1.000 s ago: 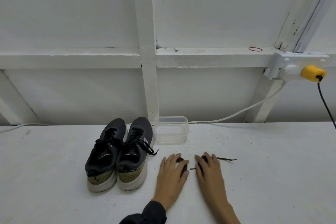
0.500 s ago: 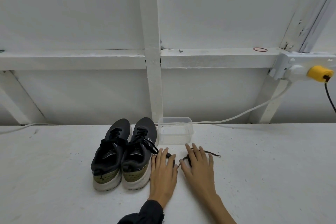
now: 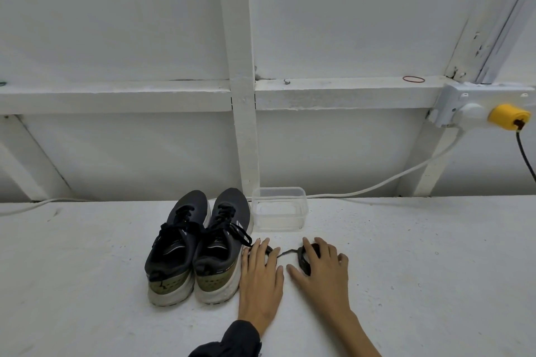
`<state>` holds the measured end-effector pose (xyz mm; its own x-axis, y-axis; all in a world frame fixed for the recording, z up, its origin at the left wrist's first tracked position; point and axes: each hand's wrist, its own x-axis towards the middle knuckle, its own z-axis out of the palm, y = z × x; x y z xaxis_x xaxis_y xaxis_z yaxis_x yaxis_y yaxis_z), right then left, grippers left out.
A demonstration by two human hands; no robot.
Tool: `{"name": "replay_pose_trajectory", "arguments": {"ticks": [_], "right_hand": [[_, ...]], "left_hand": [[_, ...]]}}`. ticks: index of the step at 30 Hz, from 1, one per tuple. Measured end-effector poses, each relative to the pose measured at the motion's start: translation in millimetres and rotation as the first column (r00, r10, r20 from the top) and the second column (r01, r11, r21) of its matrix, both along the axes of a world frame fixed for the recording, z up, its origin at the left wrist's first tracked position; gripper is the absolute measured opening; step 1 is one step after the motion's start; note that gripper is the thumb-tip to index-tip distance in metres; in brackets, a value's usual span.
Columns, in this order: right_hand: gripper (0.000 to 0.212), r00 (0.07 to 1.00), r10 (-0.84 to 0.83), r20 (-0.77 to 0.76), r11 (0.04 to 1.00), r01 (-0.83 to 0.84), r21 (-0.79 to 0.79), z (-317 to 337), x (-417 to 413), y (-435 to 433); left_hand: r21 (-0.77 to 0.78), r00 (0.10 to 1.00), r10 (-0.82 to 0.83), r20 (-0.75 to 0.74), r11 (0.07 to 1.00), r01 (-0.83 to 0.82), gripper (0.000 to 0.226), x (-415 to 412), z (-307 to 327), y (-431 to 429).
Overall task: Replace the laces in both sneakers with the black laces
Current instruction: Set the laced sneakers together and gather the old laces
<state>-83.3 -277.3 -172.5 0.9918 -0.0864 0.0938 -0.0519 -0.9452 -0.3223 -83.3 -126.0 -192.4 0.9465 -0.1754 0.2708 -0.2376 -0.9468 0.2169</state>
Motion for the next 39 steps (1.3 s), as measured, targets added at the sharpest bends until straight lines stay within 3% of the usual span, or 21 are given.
{"name": "replay_pose_trajectory", "arguments": {"ticks": [9, 16, 24, 28, 33, 36, 39], "right_hand": [[0.061, 0.997, 0.039, 0.071, 0.999, -0.04, 0.01, -11, 3, 1], [0.086, 0.993, 0.113, 0.026, 0.988, -0.115, 0.1, -16, 5, 5], [0.058, 0.997, 0.069, -0.031, 0.994, -0.066, 0.085, -22, 10, 18], [0.076, 0.997, 0.077, 0.031, 0.99, -0.08, 0.115, -18, 8, 15], [0.071, 0.986, 0.058, 0.157, 0.953, -0.101, 0.286, -17, 5, 12], [0.063, 0.959, 0.058, 0.277, 0.927, -0.154, 0.342, -15, 2, 12], [0.064, 0.931, 0.057, 0.361, 0.888, -0.212, 0.408, -6, -7, 21]], "left_hand": [[0.002, 1.0, 0.008, 0.021, 1.0, -0.009, 0.042, 1, 0, -1], [-0.02, 1.0, 0.016, 0.021, 1.0, -0.016, 0.042, 4, -5, -2], [-0.046, 1.0, 0.002, 0.009, 0.999, -0.002, 0.042, 13, -8, -2], [-0.094, 0.999, -0.031, 0.015, 0.995, 0.032, 0.04, 12, -3, -1], [-0.264, 0.985, -0.094, 0.144, 0.956, 0.13, 0.045, -15, 12, 2], [-0.42, 0.935, -0.152, 0.32, 0.862, 0.284, 0.052, -38, 33, 10], [-0.482, 0.873, -0.097, 0.478, 0.802, 0.353, 0.06, -55, 51, 32]]}}
